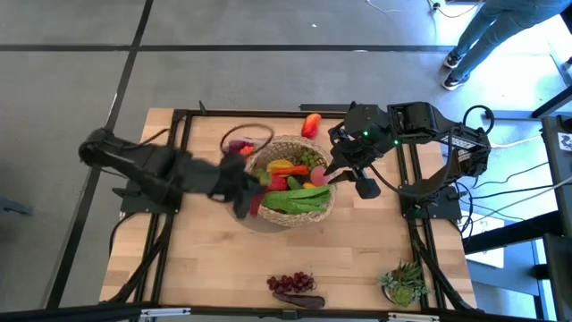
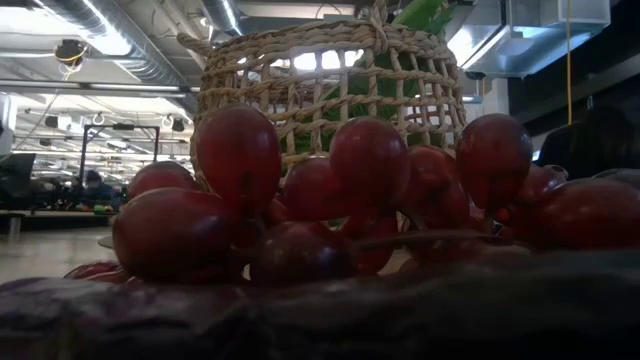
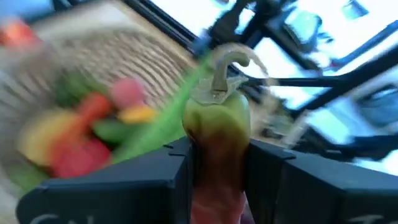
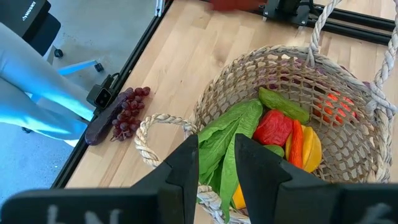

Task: Build produce basket
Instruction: Put the red chili pepper into the brown basket

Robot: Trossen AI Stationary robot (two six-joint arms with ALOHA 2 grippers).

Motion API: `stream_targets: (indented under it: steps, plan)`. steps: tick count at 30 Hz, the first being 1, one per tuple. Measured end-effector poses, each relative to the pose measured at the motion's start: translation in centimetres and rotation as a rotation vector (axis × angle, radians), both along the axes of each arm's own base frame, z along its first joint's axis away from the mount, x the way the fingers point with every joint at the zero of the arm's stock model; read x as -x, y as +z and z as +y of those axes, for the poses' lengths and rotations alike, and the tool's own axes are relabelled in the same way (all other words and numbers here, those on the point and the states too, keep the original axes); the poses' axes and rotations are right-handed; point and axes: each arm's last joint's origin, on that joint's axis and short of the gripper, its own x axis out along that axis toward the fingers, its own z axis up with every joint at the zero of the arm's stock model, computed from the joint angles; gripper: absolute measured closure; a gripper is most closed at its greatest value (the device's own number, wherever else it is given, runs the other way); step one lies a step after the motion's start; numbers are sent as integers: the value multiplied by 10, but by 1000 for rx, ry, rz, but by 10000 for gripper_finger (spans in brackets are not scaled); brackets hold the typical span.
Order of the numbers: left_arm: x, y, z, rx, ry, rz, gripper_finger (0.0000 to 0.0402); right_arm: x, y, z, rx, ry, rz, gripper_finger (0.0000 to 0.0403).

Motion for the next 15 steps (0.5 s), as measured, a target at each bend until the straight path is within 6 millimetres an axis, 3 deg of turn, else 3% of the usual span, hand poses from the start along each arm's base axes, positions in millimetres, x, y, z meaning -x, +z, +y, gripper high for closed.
stream_targets:
  steps: [8, 15]
  plan:
    - [-41, -14, 61, -257, 10, 98, 328, 0, 0, 0, 0, 0, -2, 305]
    - [-85, -54, 95, -313, -99, 218, 328, -1, 1, 0, 0, 0, -17, 305]
